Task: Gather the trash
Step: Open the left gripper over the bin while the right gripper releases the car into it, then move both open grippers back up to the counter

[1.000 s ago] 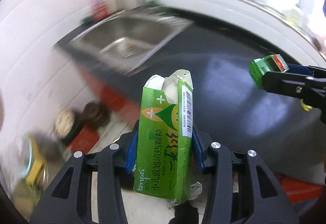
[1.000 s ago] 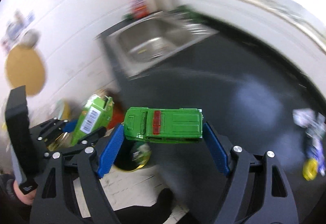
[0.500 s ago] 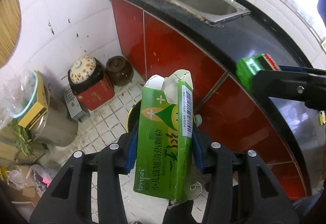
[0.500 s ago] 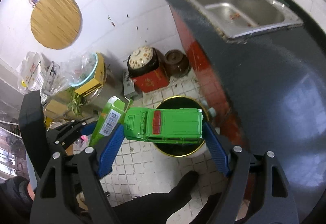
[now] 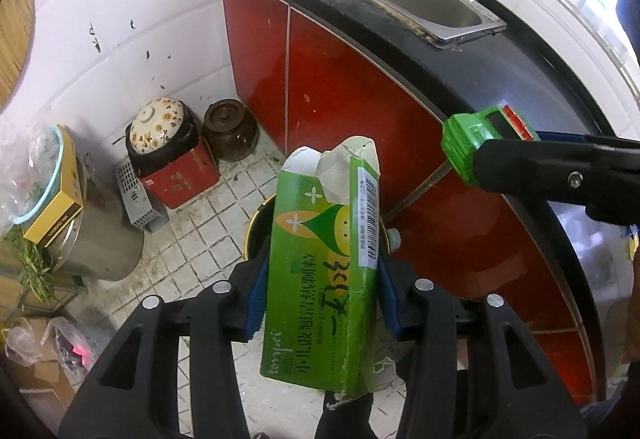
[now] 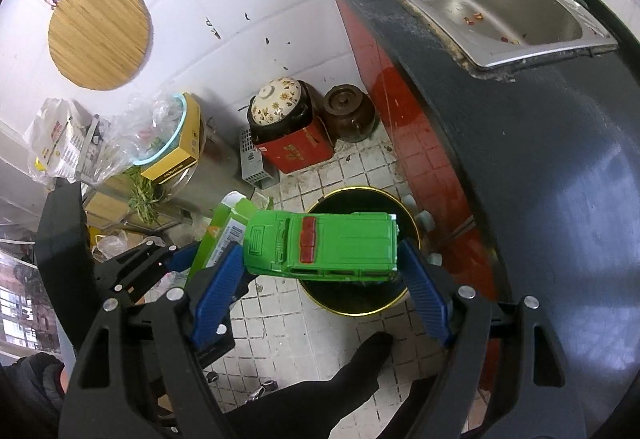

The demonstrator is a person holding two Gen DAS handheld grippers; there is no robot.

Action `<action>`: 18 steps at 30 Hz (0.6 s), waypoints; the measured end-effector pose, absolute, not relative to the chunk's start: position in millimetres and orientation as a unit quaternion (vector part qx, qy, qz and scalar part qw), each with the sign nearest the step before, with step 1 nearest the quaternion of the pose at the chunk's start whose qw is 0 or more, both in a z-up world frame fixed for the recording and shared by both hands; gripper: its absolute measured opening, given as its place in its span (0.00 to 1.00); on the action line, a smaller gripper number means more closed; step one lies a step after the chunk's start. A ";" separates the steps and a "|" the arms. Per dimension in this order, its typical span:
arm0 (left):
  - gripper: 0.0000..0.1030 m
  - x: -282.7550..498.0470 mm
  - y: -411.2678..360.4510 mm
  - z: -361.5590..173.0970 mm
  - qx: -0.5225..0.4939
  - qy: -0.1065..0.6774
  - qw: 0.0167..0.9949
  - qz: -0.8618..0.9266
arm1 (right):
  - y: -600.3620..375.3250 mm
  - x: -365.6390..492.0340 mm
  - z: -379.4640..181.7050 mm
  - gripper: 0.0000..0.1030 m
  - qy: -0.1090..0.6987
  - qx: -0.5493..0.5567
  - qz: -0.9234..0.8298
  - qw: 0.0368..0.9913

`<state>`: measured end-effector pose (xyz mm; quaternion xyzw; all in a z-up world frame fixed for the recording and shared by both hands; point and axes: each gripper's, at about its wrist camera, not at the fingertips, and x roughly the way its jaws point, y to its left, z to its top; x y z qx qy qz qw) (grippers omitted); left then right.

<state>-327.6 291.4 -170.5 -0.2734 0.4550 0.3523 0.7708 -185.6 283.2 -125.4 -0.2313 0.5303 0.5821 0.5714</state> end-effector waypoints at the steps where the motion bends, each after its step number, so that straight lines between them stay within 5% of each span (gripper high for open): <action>1: 0.45 -326.5 292.6 -170.5 -0.275 0.456 0.771 0.350 | 285.3 -185.0 -124.6 0.75 0.530 -0.231 0.583 0.571; 3: 0.50 -325.1 293.6 -170.0 -0.272 0.455 0.772 0.350 | 288.5 -183.7 -125.1 0.75 0.535 -0.230 0.583 0.567; 6: 0.78 -325.2 295.8 -170.2 -0.270 0.454 0.771 0.355 | 293.0 -180.3 -127.8 0.75 0.543 -0.230 0.579 0.563; 18: 0.78 -324.5 298.0 -162.1 -0.267 0.453 0.773 0.354 | 270.1 -154.8 -112.2 0.76 0.541 -0.207 0.566 0.587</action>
